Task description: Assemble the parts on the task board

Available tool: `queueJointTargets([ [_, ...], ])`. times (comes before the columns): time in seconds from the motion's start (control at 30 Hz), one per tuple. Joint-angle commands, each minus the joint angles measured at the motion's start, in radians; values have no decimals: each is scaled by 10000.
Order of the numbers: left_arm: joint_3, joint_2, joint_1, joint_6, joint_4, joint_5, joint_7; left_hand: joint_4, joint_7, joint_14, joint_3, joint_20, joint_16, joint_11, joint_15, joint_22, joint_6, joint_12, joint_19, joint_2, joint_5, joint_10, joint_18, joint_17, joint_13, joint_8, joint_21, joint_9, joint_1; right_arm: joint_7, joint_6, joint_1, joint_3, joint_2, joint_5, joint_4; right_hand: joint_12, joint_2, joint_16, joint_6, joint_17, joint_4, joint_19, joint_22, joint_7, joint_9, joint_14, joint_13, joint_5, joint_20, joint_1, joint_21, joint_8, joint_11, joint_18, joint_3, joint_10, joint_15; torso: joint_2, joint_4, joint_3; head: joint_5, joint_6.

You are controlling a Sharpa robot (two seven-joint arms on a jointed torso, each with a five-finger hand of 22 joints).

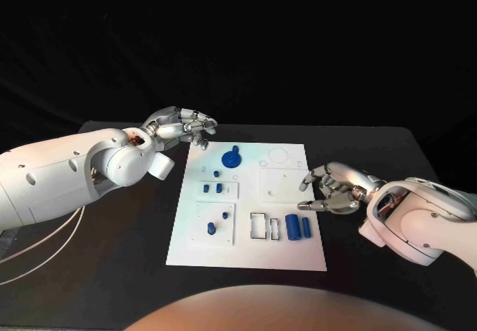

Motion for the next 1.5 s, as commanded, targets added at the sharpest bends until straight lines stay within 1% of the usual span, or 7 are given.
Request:
queueJointTargets([
  [0.03, -22, 11, 3, 60, 21, 50, 61, 52, -11, -28, -25, 5, -27, -8, -18, -12, -58, 61, 49, 12, 64, -72, 101, -2, -6, 38, -53, 7, -63, -887, 8, -219, -2, -158, -514, 185, 178, 43, 55, 138, 2025, 0, 57, 1102, 5, -74, 921, 257, -43, 12, 69, 81, -68, -7, -152, -76, 142, 63, -80, -91, -13, -34, -37],
  [0.2, -52, 36, -9, 122, 14, 50, 68, 52, -11, -28, -25, 5, -27, -8, -18, -12, -58, 61, 49, 12, 64, -72, 101, -2, -6, 38, -53, 7, -63, -1540, -188, -490, -25, -243, -1080, 284, 597, 61, 205, 529, 2426, 17, 292, 1397, -64, -190, 1001, 891, -23, -8, -49, 754, 30, -59, -276, -321, 501, 31, -111, -82, -16, -94, -37],
  [0.33, -65, 39, -14, 137, 14, 50, 68, 52, -11, -28, -25, 5, -27, -8, -18, -12, -58, 61, 49, 12, 64, -72, 101, -2, -6, 38, -53, 7, -63, -2010, -312, -732, -39, -221, -1352, 321, 768, 98, 262, 576, 2594, 29, 367, 1501, -75, -297, 1035, 1167, 60, -26, -203, 975, -71, -73, -317, -445, 672, 18, -100, -69, -31, -161, -37],
  [0.73, -73, 23, -16, 166, 33, 50, 61, 58, -12, -29, -29, 5, -28, -8, -18, -14, -54, 67, 53, 11, 65, -72, 102, -2, -5, 52, -63, 18, -64, -2462, -455, -1159, -50, 243, -1624, 171, 816, 217, 272, 908, 2623, 33, 401, 1578, -122, -453, 1041, 1283, 315, -44, -451, 1099, -189, -109, -339, -555, 737, -7, -89, -86, -19, -279, -37],
  [0.83, -73, 16, -16, 167, 38, 50, 58, 58, -12, -29, -29, 5, -28, -8, -18, -14, -54, 67, 53, 11, 65, -72, 102, -2, -5, 52, -63, 18, -64, -2511, -469, -1262, -51, 379, -1630, 113, 813, 240, 272, 947, 2623, 34, 401, 1582, -129, -468, 1041, 1282, 342, -48, -481, 1102, -200, -115, -339, -558, 736, -11, -84, -88, -14, -267, -37],
  [1.23, -74, -10, -16, 175, 54, 51, 49, 58, -12, -29, -29, 5, -28, -8, -18, -14, -54, 67, 53, 11, 65, -72, 102, -2, -5, 52, -63, 18, -64, -2541, -585, -1412, -50, 804, -1463, -20, 781, 320, 272, 1122, 2623, 26, 383, 1575, -162, -510, 1041, 1258, 434, -62, -528, 1050, -216, -142, -327, -543, 717, -31, -79, -91, -11, -303, -37],
  [1.5, -74, -17, -16, 206, 51, 51, 6, 60, -15, -31, -29, 5, -29, -9, -18, -15, -55, 70, 57, 12, 70, -75, 102, -2, -6, 62, -73, 27, -60, -2526, -629, -1445, -49, 995, -1453, -51, 803, 348, 272, 1180, 2623, 26, 386, 1585, -174, -528, 1041, 1298, 489, -70, -545, 1066, -229, -153, -330, -535, 743, -40, -85, -91, -11, -197, -37],
])
